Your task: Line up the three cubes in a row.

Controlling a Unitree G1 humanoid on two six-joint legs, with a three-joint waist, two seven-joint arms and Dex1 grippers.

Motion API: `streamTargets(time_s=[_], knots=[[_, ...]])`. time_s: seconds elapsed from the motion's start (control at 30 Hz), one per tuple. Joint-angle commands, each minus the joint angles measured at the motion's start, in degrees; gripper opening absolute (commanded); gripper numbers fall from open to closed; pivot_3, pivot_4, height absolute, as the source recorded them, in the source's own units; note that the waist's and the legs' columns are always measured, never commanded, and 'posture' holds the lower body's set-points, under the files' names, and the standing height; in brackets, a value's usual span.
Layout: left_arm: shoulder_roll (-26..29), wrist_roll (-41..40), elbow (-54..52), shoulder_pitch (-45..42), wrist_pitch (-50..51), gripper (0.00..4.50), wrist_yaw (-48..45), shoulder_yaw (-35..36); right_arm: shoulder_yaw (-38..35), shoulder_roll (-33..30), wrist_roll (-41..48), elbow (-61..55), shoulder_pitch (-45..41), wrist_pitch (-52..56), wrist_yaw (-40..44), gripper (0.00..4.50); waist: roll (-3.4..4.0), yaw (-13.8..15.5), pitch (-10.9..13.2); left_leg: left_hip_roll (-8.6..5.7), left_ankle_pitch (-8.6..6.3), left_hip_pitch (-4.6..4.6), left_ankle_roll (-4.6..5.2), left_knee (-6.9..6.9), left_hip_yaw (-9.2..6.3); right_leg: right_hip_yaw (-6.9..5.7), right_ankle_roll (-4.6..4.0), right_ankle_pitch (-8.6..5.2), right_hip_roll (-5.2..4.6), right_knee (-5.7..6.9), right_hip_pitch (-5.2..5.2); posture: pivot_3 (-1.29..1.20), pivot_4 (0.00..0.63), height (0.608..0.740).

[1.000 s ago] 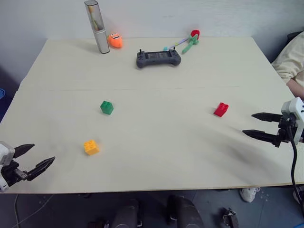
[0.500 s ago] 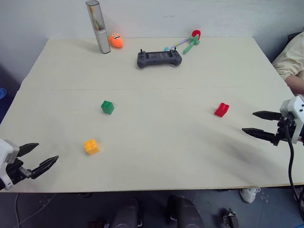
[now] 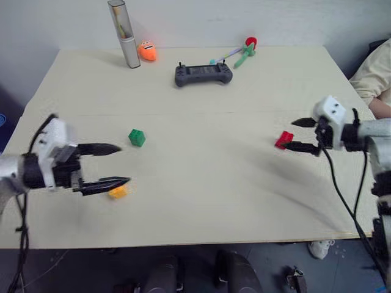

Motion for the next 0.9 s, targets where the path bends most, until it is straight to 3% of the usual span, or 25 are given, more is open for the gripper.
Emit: streamTargets(time_s=[0.03,0.3,0.43,0.57,0.67,0.8,0.9], knots=[[0.0,-0.9,-2.1,-4.2,0.5,4.46,-0.7,-4.0,0.6,0.3,-3.5,9.0,-4.5,-4.1,-1.4,4.50,0.00,-0.1,0.0,0.01,0.01,-0.04,0.00,-0.01,0.00,-0.05,0.00,0.00,0.07,-0.02,-0.02,0.00,0.150,0.740],[-0.9,-1.1,-3.2,-8.6,1.2,4.46,-0.9,-7.2,1.0,3.2,-7.1,19.2,-9.8,-5.6,-2.2,4.50,0.00,-0.9,0.0,0.06,0.12,-0.48,0.07,0.44,0.00,-0.09,0.03,0.01,0.15,0.27,-0.35,0.00,0.150,0.740],[-1.3,-0.7,-3.2,-9.4,1.0,4.50,-1.1,-7.9,0.1,4.8,-6.7,20.4,-10.2,-6.2,-1.8,3.63,0.00,-0.9,0.0,0.08,0.11,-0.50,0.05,0.70,-0.06,-0.05,0.02,0.01,0.13,0.49,-0.35,0.00,0.150,0.740],[-1.6,-0.4,-2.7,-10.4,0.5,4.50,-1.4,-8.4,0.3,5.8,-7.5,21.4,-10.0,-6.9,-3.0,3.63,0.00,-0.7,0.0,0.07,0.11,-0.61,0.06,0.83,-0.18,-0.11,0.02,0.01,0.13,0.51,-0.35,0.00,0.150,0.740],[-2.1,0.0,-2.1,-11.6,0.1,4.50,-1.4,-9.0,0.2,6.2,-7.6,21.6,-9.4,-7.7,-2.9,3.05,-0.01,-0.5,0.0,0.01,0.11,-0.69,0.06,0.89,-0.32,-0.18,0.03,0.01,0.12,0.51,-0.34,0.00,0.150,0.740],[-2.4,0.2,-1.7,-12.6,0.0,4.50,-1.7,-9.5,0.1,5.8,-7.4,21.2,-9.1,-8.6,-1.9,1.63,0.00,-0.7,0.0,0.00,0.12,-0.70,0.06,0.89,-0.32,-0.18,0.03,0.01,0.13,0.52,-0.35,0.00,0.150,0.740],[-2.5,0.3,-1.7,-13.1,-0.2,4.50,-2.5,-10.3,0.0,5.0,-6.6,19.1,-8.0,-10.5,1.8,1.48,0.00,-0.7,0.0,0.02,0.12,-0.69,0.06,0.89,-0.31,-0.18,0.03,0.01,0.15,0.53,-0.35,0.00,0.150,0.740]])
